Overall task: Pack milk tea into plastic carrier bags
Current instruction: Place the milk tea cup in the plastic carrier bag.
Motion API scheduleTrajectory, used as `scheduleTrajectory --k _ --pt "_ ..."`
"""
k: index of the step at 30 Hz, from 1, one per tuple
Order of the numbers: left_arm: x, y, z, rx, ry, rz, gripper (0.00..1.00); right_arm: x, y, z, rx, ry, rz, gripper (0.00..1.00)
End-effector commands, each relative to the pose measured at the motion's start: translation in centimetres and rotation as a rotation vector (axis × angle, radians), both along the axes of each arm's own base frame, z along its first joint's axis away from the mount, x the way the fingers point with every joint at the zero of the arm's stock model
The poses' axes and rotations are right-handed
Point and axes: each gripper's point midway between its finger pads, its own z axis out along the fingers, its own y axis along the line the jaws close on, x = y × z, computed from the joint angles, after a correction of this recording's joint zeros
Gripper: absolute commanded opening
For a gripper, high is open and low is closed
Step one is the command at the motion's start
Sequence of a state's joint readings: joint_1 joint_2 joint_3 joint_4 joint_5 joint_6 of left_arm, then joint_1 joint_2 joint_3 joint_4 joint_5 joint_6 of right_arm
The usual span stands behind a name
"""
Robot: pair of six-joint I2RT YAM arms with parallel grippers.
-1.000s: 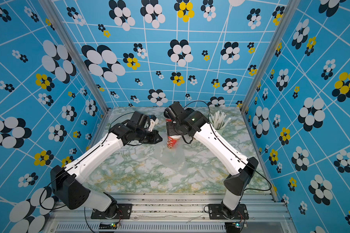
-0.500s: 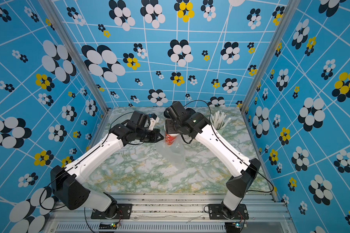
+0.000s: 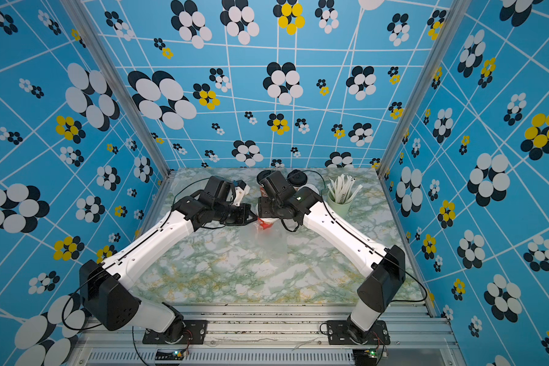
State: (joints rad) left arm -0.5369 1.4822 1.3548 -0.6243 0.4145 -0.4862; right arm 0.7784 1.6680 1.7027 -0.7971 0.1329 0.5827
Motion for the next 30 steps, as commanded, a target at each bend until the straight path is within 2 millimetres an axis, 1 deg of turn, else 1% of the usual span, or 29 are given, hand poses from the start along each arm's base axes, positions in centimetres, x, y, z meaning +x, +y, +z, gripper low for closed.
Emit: scheduleTrajectory --k 1,3,5,8,11,13,15,18,20,23,27,30 --pt "-0.4 0.6 0.2 0.009 -0.031 0.000 0.00 -0.4 1.3 4.1 0.163 -0.053 0.016 0.47" --pt "-0.6 0.7 0.0 0.014 -0.036 -0.005 0.00 -0.5 0.9 4.3 0.152 -0.058 0.011 0.47" --pt "-0.6 0.2 0.6 -0.020 -0.049 -0.026 0.00 -0.5 0.2 4.0 0.101 -0.055 -0.003 0.47" --pt "-0.8 -1.0 2.5 -0.104 -0.083 -0.064 0.00 -0.1 -2.0 3.3 -0.024 -0.071 -0.053 0.46" --pt "-0.9 -1.9 4.6 -0.181 -0.115 -0.092 0.00 0.1 -4.2 3.5 -0.124 -0.105 -0.100 0.46" --pt "-1.0 -2.4 5.4 -0.214 -0.116 -0.113 0.00 0.1 -5.4 3.7 -0.179 -0.120 -0.125 0.46" --pt "-1.0 -2.8 5.4 -0.228 -0.104 -0.131 0.00 0.0 -6.7 4.1 -0.236 -0.134 -0.151 0.46" --pt "-0.8 -2.8 4.5 -0.206 -0.080 -0.130 0.00 -0.2 -8.7 4.6 -0.322 -0.153 -0.191 0.46" --pt "-0.3 -2.3 3.3 -0.151 -0.062 -0.100 0.00 -0.4 -9.8 5.1 -0.367 -0.165 -0.213 0.46" --pt "0.4 -1.4 1.3 -0.053 -0.036 -0.060 0.00 -0.7 -10.9 5.5 -0.401 -0.170 -0.228 0.46" --pt "1.1 -0.7 -1.1 0.069 -0.011 -0.039 0.00 -1.0 -10.8 5.4 -0.402 -0.153 -0.217 0.46" --pt "1.2 -1.4 -2.2 0.098 0.009 -0.068 0.00 -1.0 -9.3 5.1 -0.329 -0.134 -0.176 0.46"
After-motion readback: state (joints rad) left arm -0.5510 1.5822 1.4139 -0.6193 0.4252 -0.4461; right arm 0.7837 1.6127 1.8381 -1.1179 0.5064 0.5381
